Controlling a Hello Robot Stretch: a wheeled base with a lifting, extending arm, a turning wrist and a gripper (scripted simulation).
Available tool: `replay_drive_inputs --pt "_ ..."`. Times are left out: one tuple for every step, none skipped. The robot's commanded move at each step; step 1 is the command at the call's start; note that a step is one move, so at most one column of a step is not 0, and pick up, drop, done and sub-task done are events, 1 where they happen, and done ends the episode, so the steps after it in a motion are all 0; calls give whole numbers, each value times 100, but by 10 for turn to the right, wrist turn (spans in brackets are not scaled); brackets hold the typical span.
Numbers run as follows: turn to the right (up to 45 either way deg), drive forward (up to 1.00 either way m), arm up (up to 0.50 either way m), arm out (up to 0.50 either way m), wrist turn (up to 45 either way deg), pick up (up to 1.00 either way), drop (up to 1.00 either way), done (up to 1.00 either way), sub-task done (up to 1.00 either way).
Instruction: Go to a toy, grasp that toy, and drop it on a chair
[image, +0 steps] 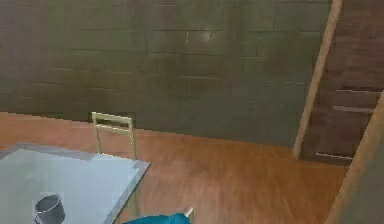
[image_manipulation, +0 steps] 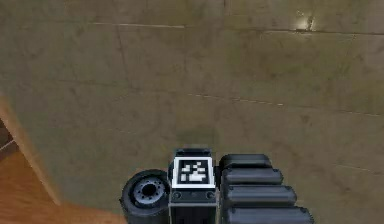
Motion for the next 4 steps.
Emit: replay_drive_inputs --pt "450 0 0 0 0 0 0 0 0" --pt "450 0 0 0 0 0 0 0 0" --pt "270 0 0 0 0 0 0 0 0" --pt "-450 0 0 0 0 0 0 0 0"
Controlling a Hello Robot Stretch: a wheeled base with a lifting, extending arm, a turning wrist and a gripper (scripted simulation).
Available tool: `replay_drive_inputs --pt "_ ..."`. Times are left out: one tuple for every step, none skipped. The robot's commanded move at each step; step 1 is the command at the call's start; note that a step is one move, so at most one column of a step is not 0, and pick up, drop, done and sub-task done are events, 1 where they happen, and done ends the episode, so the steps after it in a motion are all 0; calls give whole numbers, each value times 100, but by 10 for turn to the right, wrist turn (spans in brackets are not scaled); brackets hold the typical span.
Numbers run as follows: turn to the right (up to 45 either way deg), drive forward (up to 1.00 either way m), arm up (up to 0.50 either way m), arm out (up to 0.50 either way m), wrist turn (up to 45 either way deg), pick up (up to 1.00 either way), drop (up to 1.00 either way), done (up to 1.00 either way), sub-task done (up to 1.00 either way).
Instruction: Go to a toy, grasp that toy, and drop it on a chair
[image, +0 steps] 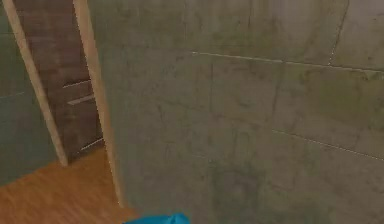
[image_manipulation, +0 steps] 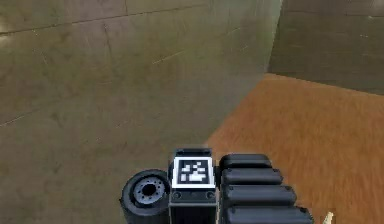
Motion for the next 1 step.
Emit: replay_drive_inputs --pt "-450 0 0 0 0 0 0 0 0"
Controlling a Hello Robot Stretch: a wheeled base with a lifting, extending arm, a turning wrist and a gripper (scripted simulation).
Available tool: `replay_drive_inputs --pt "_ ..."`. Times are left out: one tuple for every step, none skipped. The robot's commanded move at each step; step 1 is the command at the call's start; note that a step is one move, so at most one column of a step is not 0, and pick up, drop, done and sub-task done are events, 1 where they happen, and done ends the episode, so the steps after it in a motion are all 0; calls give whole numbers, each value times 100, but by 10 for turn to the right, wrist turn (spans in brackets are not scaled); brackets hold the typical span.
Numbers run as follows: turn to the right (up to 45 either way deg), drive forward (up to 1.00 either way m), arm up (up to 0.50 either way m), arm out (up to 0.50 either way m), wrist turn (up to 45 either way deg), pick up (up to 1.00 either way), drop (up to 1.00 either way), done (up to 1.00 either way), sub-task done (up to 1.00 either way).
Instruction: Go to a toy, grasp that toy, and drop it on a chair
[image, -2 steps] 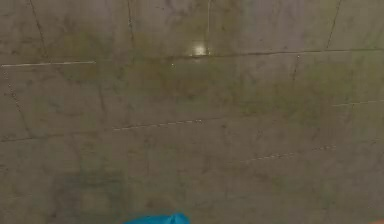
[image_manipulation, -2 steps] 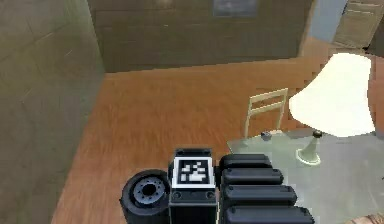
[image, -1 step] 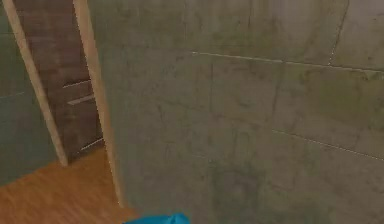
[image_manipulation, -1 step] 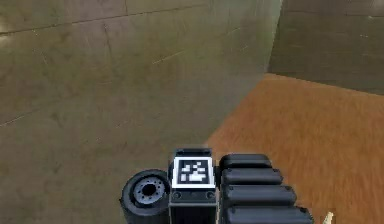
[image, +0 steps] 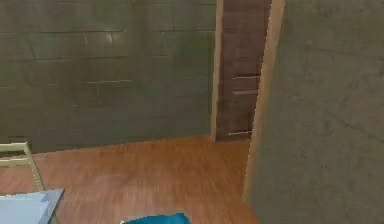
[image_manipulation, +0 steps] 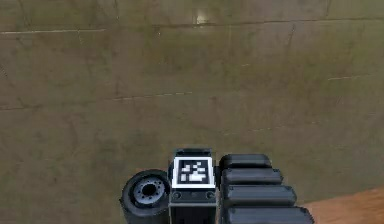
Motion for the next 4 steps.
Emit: replay_drive_inputs --pt "-450 0 0 0 0 0 0 0 0" --pt "-390 0 0 0 0 0 0 0 0" --pt "-450 0 0 0 0 0 0 0 0" --pt "-450 0 0 0 0 0 0 0 0"
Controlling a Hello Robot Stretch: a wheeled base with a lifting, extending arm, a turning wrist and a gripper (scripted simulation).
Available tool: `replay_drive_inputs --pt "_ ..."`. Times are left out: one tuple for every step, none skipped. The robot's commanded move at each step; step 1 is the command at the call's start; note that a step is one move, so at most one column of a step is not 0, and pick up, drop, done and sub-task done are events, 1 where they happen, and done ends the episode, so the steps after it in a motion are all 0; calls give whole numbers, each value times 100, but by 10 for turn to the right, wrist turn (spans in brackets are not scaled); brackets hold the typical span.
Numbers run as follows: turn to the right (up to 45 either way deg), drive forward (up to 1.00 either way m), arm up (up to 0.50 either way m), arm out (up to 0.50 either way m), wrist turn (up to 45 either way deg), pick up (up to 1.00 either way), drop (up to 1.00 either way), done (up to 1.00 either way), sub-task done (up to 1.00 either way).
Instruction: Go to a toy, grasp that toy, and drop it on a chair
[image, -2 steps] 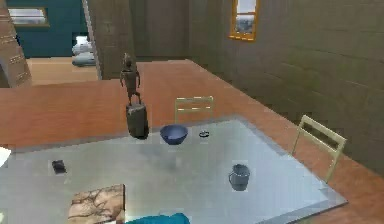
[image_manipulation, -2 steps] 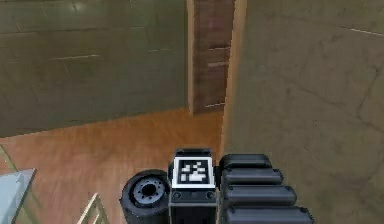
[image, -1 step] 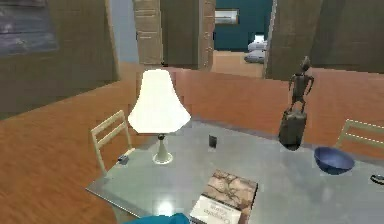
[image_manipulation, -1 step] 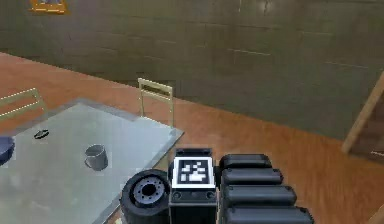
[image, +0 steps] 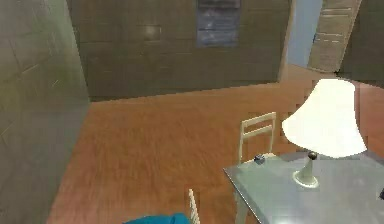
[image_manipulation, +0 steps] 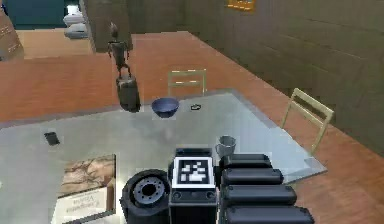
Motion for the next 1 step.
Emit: replay_drive_inputs --pt "-450 0 0 0 0 0 0 0 0"
